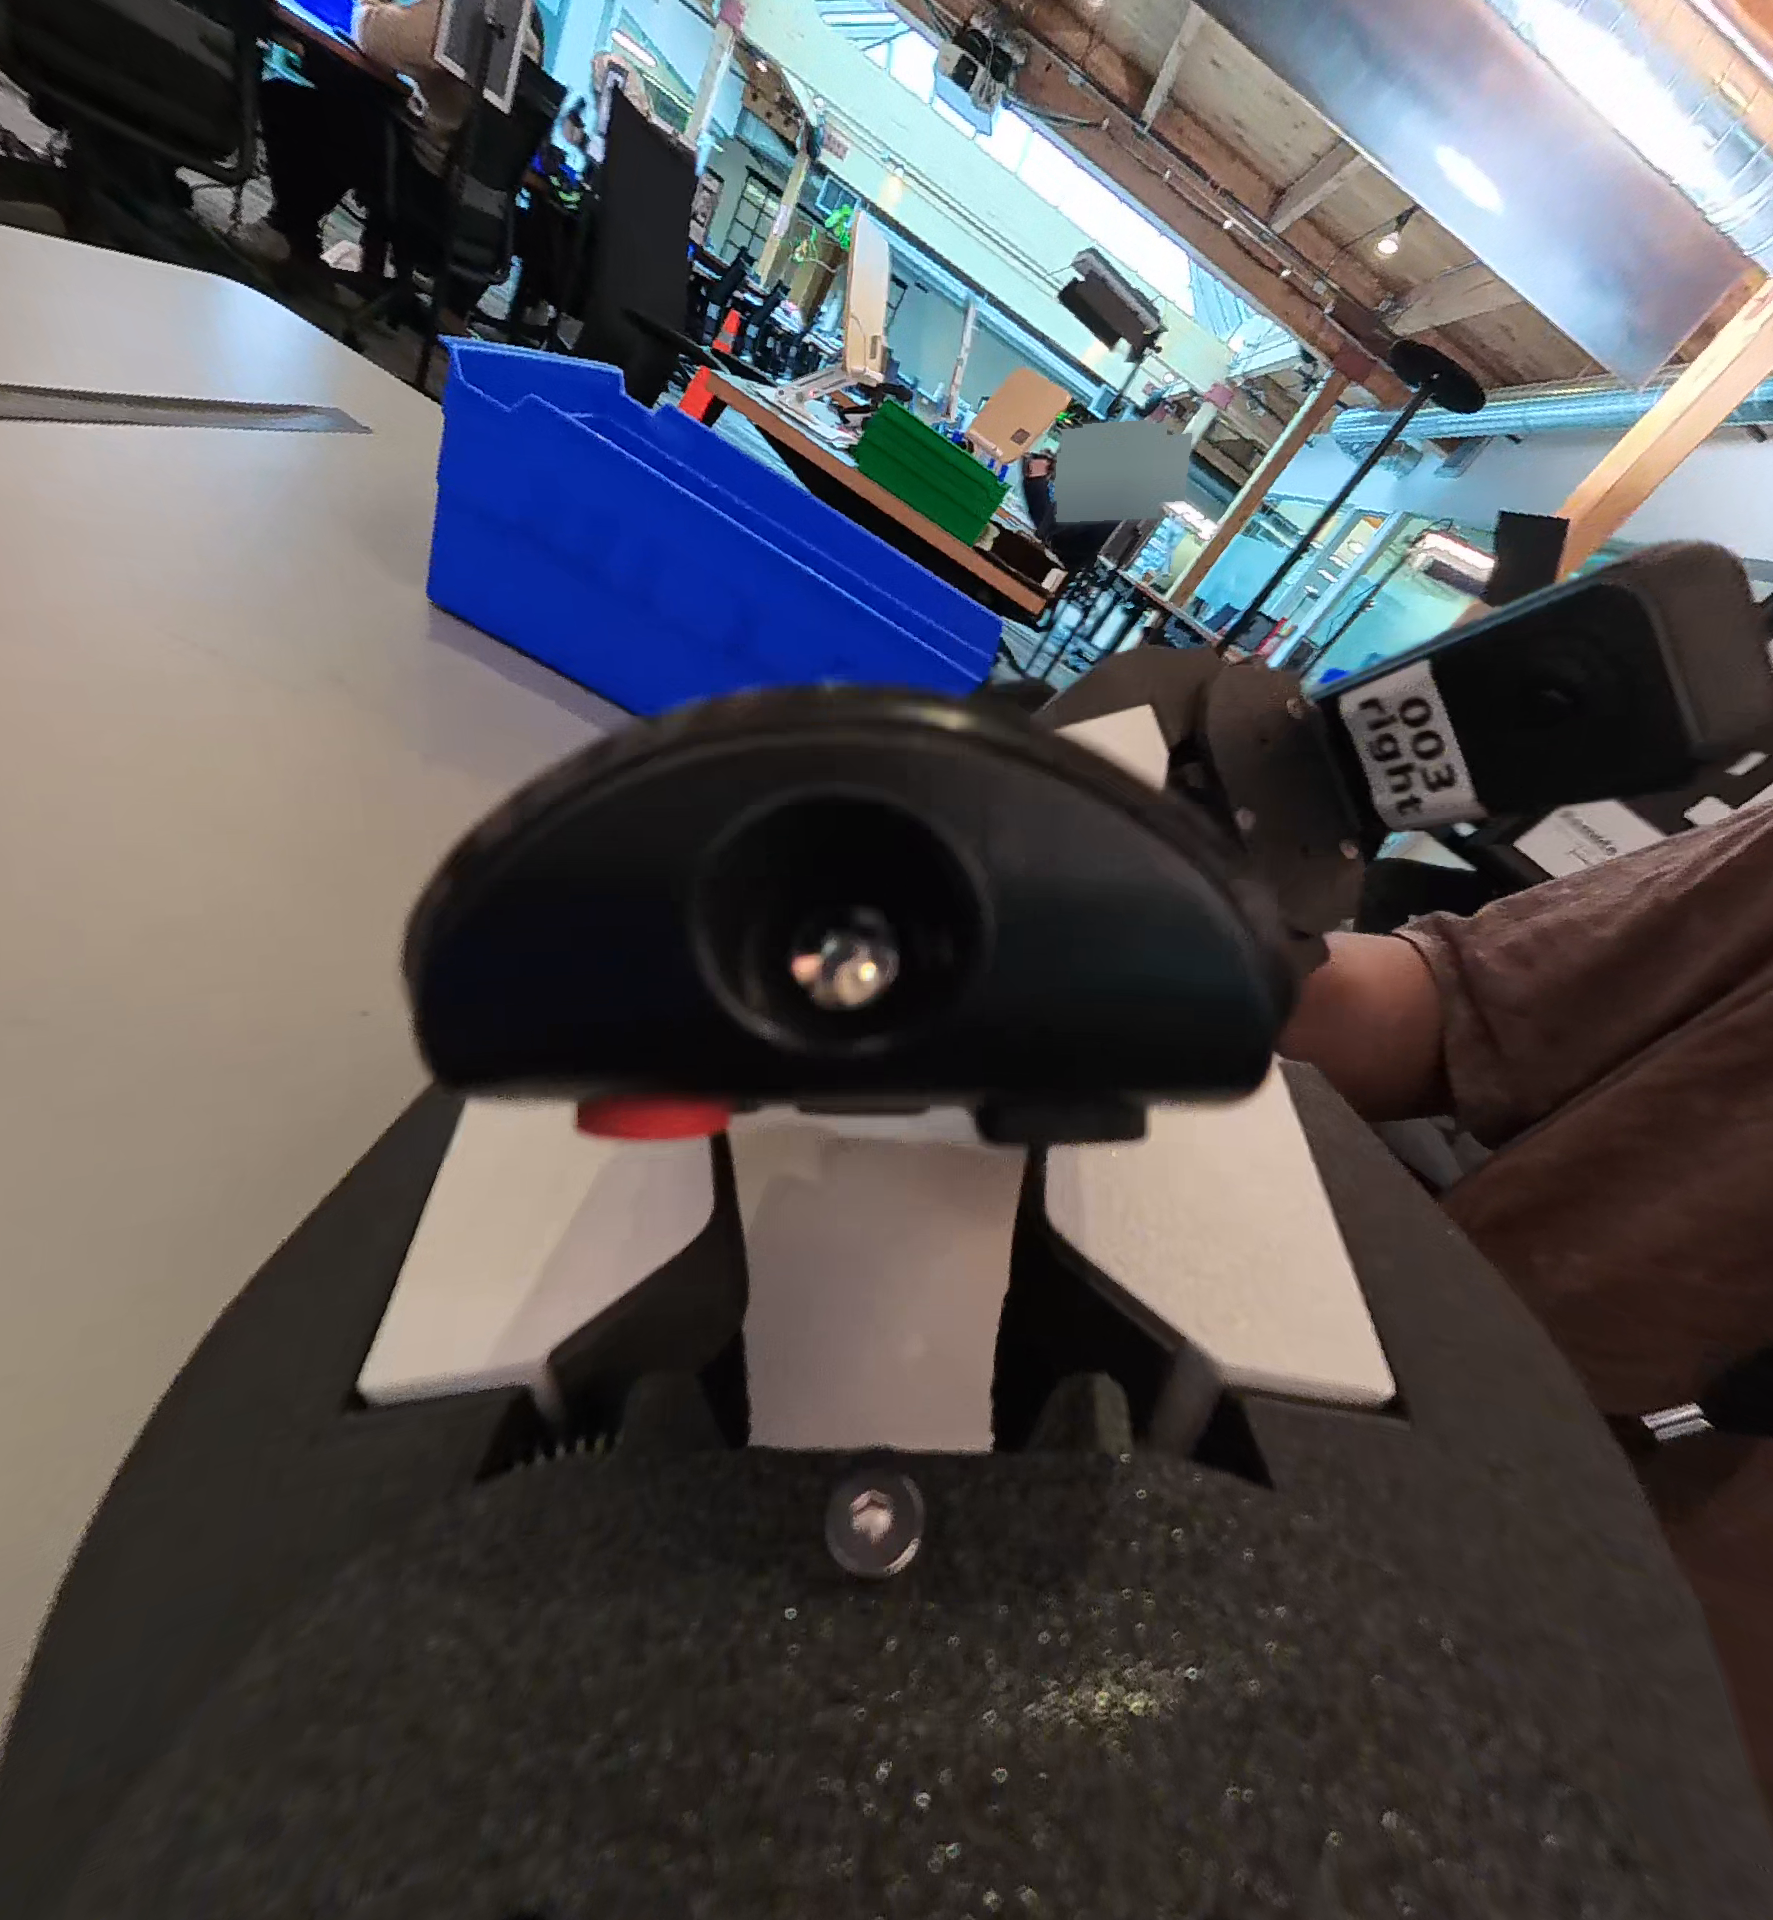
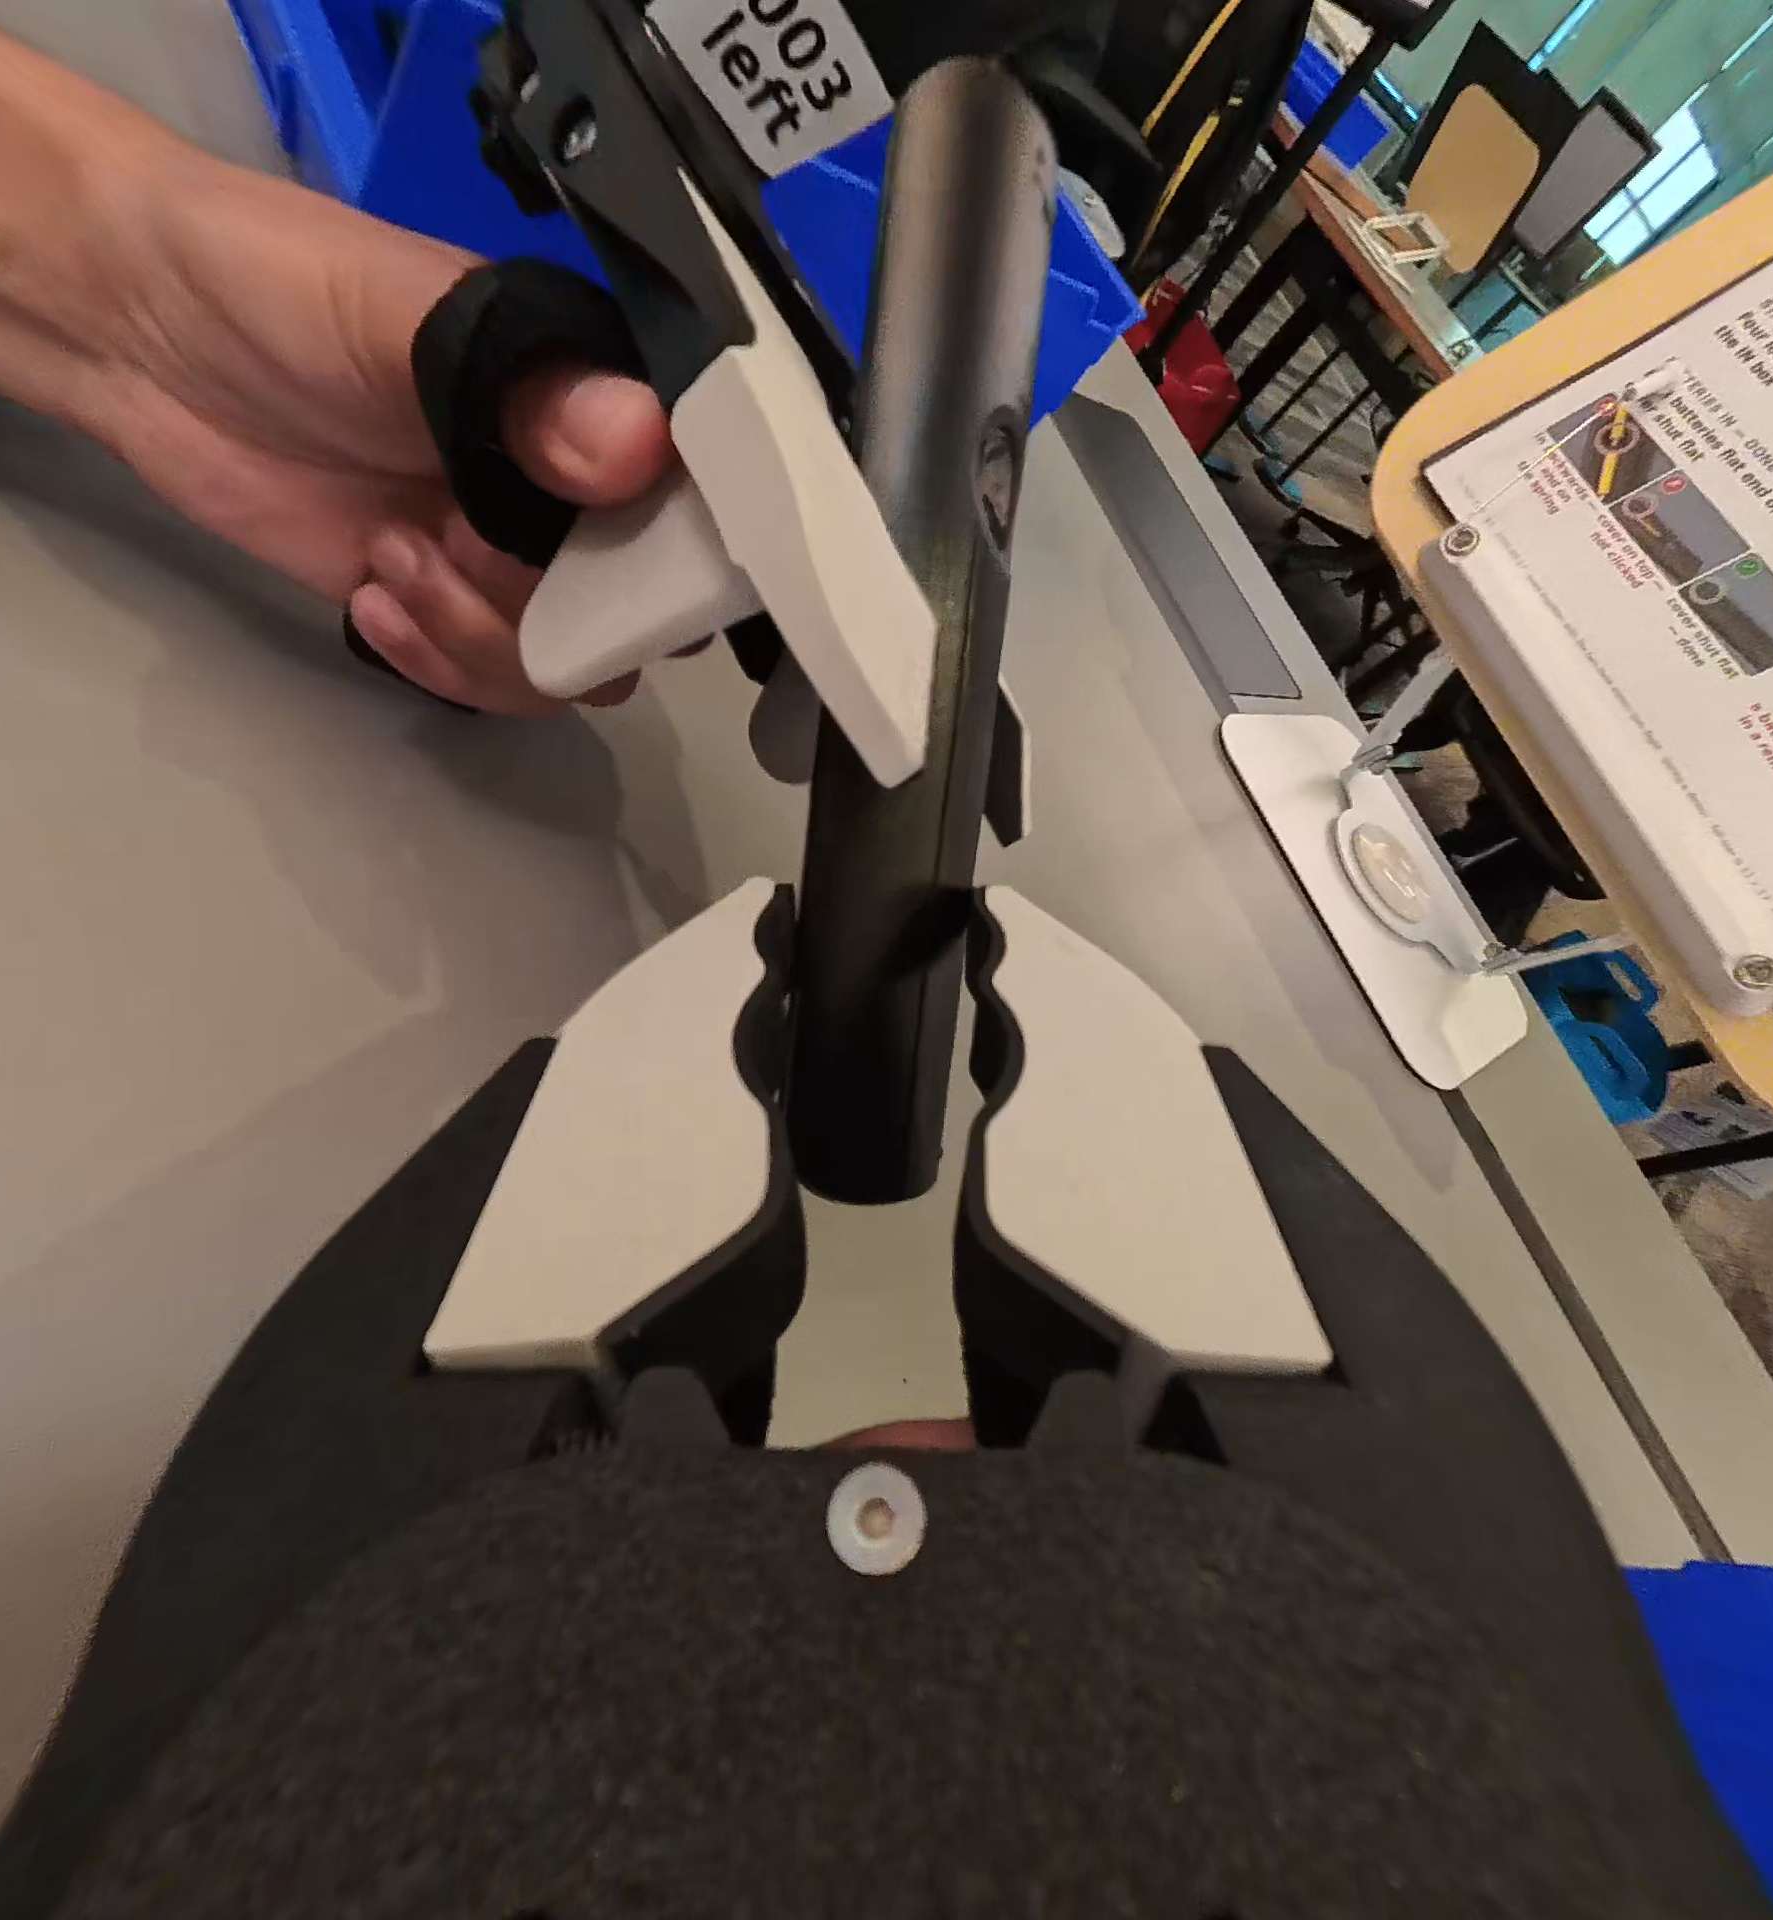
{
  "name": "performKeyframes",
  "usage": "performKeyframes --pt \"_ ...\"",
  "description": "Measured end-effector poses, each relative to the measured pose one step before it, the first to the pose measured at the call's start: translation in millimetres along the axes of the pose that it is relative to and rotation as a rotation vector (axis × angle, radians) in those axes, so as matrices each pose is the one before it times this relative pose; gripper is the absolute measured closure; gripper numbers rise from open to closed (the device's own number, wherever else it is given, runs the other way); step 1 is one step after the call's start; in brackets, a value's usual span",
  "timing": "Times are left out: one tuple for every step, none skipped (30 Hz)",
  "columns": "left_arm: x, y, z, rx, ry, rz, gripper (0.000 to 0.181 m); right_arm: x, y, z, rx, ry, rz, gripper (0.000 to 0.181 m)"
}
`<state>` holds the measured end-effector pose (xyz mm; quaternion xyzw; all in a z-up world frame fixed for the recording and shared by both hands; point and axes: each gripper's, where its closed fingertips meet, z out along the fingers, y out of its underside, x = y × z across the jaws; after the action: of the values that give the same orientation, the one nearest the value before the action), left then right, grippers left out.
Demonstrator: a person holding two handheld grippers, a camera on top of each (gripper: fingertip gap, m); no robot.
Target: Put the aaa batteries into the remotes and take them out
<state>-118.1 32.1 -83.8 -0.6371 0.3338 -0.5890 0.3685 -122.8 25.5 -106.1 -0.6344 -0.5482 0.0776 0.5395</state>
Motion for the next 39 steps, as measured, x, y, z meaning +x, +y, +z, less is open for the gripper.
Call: performKeyframes --pt "-1.56 1.19 0.58 -0.0041 -0.0168 0.0081 0.122 -0.64 2.67 1.03 -0.026 0.0063 -0.0143 0.15" --pt "-1.16 1.28 0.59 -0.0057 -0.0078 0.0023 0.122 -0.13 2.94 0.88 -0.0269 0.0069 -0.0205 0.15" --pt "-0.71 0.56 0.4 0.0007 -0.0024 -0.0007 0.122 0.23 1.31 0.14 -0.011 0.0071 -0.0134 0.15" --pt "-1.14 0.81 0.42 -0.0016 -0.0065 0.0 0.122 -0.36 1.59 0.57 -0.0138 -0.0006 -0.0025 0.15" --pt "-0.72 -0.14 0.29 0.0042 -0.0061 0.0004 0.122 0.47 1.24 0.5 -0.0112 0.0059 -0.0047 0.15" --pt "-0.7 0.01 0.56 0.0005 -0.0078 0.0039 0.122 1.52 1.06 -0.13 -0.0111 0.0191 -0.0178 0.151" --pt "-1.12 0.53 0.4 -0.0032 -0.0105 0.0033 0.122 0.76 1.76 0.5 -0.0184 0.016 -0.0176 0.151" --pt "-1.12 0.2 -0.16 -0.0009 -0.0081 0.0 0.122 0.84 1.36 0.74 -0.0152 0.0171 -0.0104 0.152" --pt "-1.48 0.81 -0.12 -0.004 -0.0075 0.0002 0.122 -0.7 1.0 1.35 -0.013 0.0029 -0.0035 0.152" --pt "-1.7 0.64 -0.08 -0.0027 -0.0057 -0.0049 0.122 0.45 1.62 1.36 -0.0167 0.0097 -0.0059 0.152" --pt "-1.07 0.29 0.16 0.0011 -0.0022 -0.0039 0.123 1.33 1.13 0.68 -0.0128 0.0209 -0.0158 0.153" --pt "-0.92 1.11 0.16 -0.0061 -0.003 -0.0004 0.122 -0.75 0.98 0.81 -0.0083 0.0027 -0.0069 0.154" --pt "-1.53 1.86 0.55 -0.0097 -0.0072 -0.0019 0.122 -0.89 1.93 1.27 -0.0125 -0.0044 0.0003 0.153" --pt "-1.23 1.3 0.6 -0.0041 -0.0037 -0.0021 0.122 0.09 1.95 1.26 -0.0131 0.0024 -0.0034 0.153" --pt "-0.52 0.71 0.23 -0.0038 0.0028 0.0051 0.122 -0.17 0.5 0.47 -0.0026 -0.0002 -0.002 0.153" --pt "0.71 -0.51 -0.56 0.0019 0.0082 0.0107 0.122 -0.41 -1.29 -0.52 0.0143 -0.0112 0.0122 0.153" --pt "2.02 -1.72 -1.02 0.0084 0.0158 0.0056 0.122 1.23 -2.9 -1.86 0.0342 -0.0106 0.0255 0.153" --pt "2.66 -3.36 -1.59 0.019 0.0216 -0.0045 0.122 0.17 -4.06 -2.87 0.0511 -0.0269 0.0258 0.152" --pt "2.56 -4.6 -2.23 0.0271 0.0194 -0.006 0.122 -0.51 -4.1 -3.75 0.0583 -0.0412 0.0332 0.151" --pt "1.72 -4.92 -2.54 0.0284 0.0137 0.0012 0.122 1.98 -1.73 -4.21 0.045 -0.0358 0.0561 0.151" --pt "0.82 -4.49 -2.87 0.0224 0.0089 0.0029 0.122 3.38 0.77 -3.72 0.0302 -0.0375 0.081 0.149" --pt "-0.2 -3.79 -2.92 0.016 0.0032 -0.0001 0.121 1.63 1.7 -2.9 0.0247 -0.0585 0.0937 0.14" --pt "0.53 -3.15 -2.37 0.0121 0.0088 -0.0013 0.121 0.38 2.51 -1.95 0.0216 -0.0676 0.1035 0.129" --pt "2.22 -2.96 -1.84 0.0124 0.0172 0.0025 0.121 -3.77 2.8 -0.79 0.0165 -0.0934 0.1169 0.12" --pt "3.68 -2.94 -1.19 0.0147 0.0206 0.0113 0.121 -8.39 0.24 -0.55 0.0265 -0.1192 0.1174 0.118" --pt "5.22 -2.3 -0.24 0.0117 0.0249 0.02 0.121 -7.05 -4.62 -0.18 0.0575 -0.1003 0.1098 0.116" --pt "5.46 -1.08 0.51 0.0027 0.0223 0.0199 0.121 -4.77 -6.46 0.16 0.07 -0.0723 0.0968 0.115" --pt "5.22 -0.26 1.16 -0.0015 0.0207 0.017 0.121 -6.7 -4.8 1.23 0.0529 -0.0722 0.0677 0.115" --pt "6.24 0.36 1.53 -0.0035 0.0271 0.0175 0.121 -5.63 -2.43 2.31 0.0272 -0.0516 0.038 0.115" --pt "5.85 0.67 1.94 -0.0035 0.0204 0.0215 0.121 -1.73 -0.76 2.97 0.0113 -0.0106 0.01 0.114" --pt "3.93 0.92 2.4 -0.0037 0.0067 0.0254 0.121 -2.13 3.06 4.39 -0.0163 0.0007 -0.0161 0.113" --pt "3.12 2.81 2.74 -0.0163 0.0035 0.0223 0.121 -2.22 6.42 5.17 -0.0445 0.0085 -0.0329 0.112" --pt "2.07 2.7 2.73 -0.0159 -0.0004 0.0174 0.121 -0.88 5.57 4.88 -0.0387 0.0229 -0.0419 0.111" --pt "1.82 1.25 2.33 -0.0019 0.0013 0.011 0.121 -0.35 5.4 4.8 -0.0344 0.0269 -0.043 0.111" --pt "1.73 1.36 2.1 -0.0027 0.005 0.003 0.121 1.3 5.51 4.19 -0.0368 0.0324 -0.039 0.112" --pt "0.88 2.2 1.93 -0.0096 -0.0004 0.0064 0.12 2.91 2.31 2.57 -0.0145 0.0374 -0.0291 0.119" --pt "-0.6 0.51 0.39 -0.0019 -0.0129 0.02 0.12 2.65 -1.12 0.25 0.0136 0.0248 -0.0146 0.121" --pt "-0.61 0.32 -0.57 -0.0068 -0.009 0.0118 0.12 0.37 -2.77 -1.14 0.029 -0.0053 0.003 0.121" --pt "-1.32 0.97 -0.54 -0.0135 -0.0064 -0.0034 0.12 0.51 -2.84 -1.82 0.0215 -0.0081 0.0082 0.121"
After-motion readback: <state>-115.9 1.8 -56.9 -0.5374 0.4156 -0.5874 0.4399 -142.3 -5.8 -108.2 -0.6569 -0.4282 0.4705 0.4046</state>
